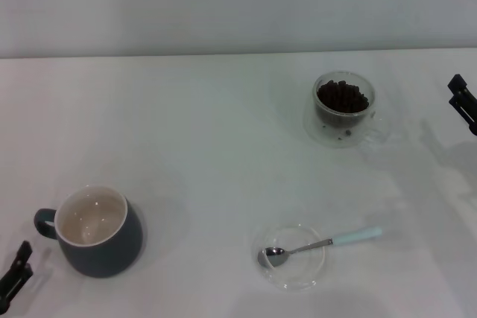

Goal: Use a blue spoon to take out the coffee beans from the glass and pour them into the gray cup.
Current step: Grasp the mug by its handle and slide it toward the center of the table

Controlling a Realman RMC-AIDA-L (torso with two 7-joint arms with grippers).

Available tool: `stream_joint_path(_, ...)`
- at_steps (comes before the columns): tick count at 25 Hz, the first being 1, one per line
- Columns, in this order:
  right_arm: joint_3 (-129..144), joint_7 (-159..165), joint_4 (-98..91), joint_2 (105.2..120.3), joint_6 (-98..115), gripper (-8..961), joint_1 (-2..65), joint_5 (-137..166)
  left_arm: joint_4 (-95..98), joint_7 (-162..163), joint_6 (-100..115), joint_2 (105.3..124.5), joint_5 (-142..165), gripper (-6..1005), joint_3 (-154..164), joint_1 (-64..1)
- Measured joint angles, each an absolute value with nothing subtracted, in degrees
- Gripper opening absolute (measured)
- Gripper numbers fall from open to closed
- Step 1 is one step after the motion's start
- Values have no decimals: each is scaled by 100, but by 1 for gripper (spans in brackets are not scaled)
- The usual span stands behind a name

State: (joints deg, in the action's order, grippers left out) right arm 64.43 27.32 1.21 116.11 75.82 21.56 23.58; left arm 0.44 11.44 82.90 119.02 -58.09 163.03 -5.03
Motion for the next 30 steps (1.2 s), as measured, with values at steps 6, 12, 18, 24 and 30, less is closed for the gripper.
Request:
stream_joint_path(6, 6442, 2748, 138, 11621, 7598, 871, 2147, 2355, 36, 1140, 7983, 11900, -5723, 876, 16304, -752)
stream_joint_path(12, 6447, 2803, 141, 11619, 7599, 871, 2144, 2359, 35, 1137, 7775, 11900, -5716, 876, 16304, -1019)
stream_joint_path(18, 6430, 2804, 141, 11618, 7605, 871, 2144, 2364, 35, 1134, 7584, 11900, -5707, 872, 16304, -1214)
stream_joint_path(24, 6407, 2807, 141, 11618, 7612, 871, 2144, 2357, 40, 1078, 7468, 11906, -5683, 828, 16304, -1315)
stream_joint_path(30, 6407, 2813, 117, 11618, 7620, 871, 2150, 2343, 112, 819, 7464, 11925, -5683, 630, 16304, -1348)
